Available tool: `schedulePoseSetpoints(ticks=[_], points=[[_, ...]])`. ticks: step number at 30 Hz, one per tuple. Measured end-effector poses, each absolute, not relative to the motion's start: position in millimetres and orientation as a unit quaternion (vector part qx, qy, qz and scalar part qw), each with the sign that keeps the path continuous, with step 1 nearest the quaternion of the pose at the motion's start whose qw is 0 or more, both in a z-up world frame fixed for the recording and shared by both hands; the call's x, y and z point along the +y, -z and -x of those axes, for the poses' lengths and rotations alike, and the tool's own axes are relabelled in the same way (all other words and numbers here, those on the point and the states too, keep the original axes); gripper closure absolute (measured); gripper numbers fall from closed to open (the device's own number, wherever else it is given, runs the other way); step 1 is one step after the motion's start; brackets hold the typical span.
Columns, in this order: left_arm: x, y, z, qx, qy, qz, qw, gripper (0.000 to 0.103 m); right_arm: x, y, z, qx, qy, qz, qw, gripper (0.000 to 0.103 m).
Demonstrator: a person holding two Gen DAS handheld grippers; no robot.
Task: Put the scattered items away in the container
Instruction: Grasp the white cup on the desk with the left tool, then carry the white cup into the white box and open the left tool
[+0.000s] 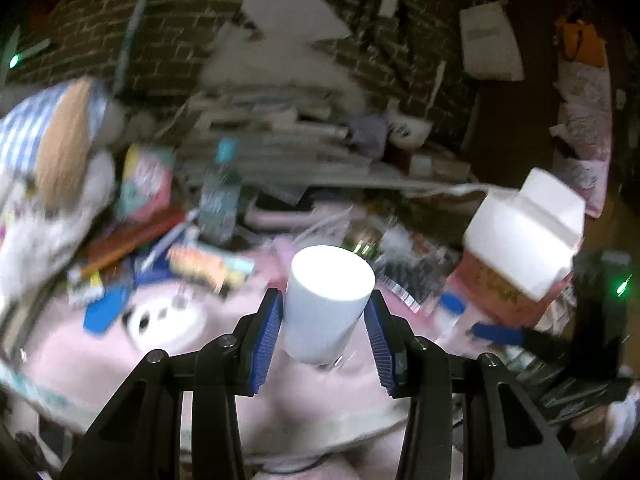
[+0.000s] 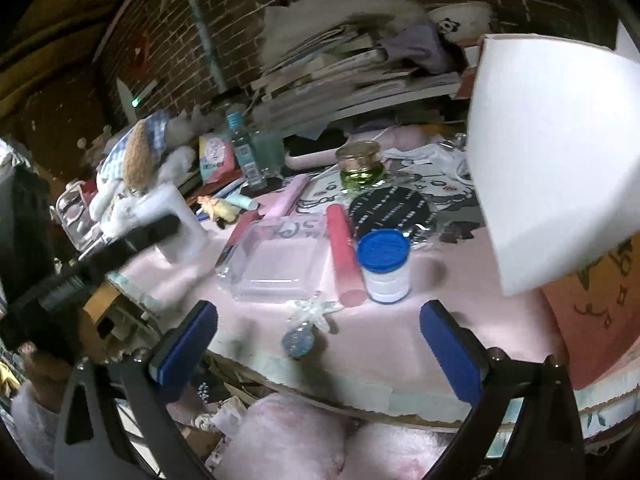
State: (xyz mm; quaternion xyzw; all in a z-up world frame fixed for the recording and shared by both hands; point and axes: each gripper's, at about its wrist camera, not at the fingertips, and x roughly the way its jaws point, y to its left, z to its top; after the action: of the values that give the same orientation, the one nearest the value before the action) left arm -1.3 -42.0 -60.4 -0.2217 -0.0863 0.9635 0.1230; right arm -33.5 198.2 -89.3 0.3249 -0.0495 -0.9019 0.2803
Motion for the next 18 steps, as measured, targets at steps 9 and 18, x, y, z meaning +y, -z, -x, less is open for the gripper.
schedulePoseSetpoints(ticks=[9, 18], points=[[30.2, -23.2, 34.4, -0.043, -0.943, 0.194, 0.265, 0.066, 206.9, 91.6, 29.1, -0.049, 0.920, -0.301, 0.247, 0.002], [149.8, -71.7, 97.6, 0.001, -0.866, 0.294, 0.404, 0.065, 216.2, 97.9, 24.0, -0.067, 0.916, -0.302, 0.257, 0.002]])
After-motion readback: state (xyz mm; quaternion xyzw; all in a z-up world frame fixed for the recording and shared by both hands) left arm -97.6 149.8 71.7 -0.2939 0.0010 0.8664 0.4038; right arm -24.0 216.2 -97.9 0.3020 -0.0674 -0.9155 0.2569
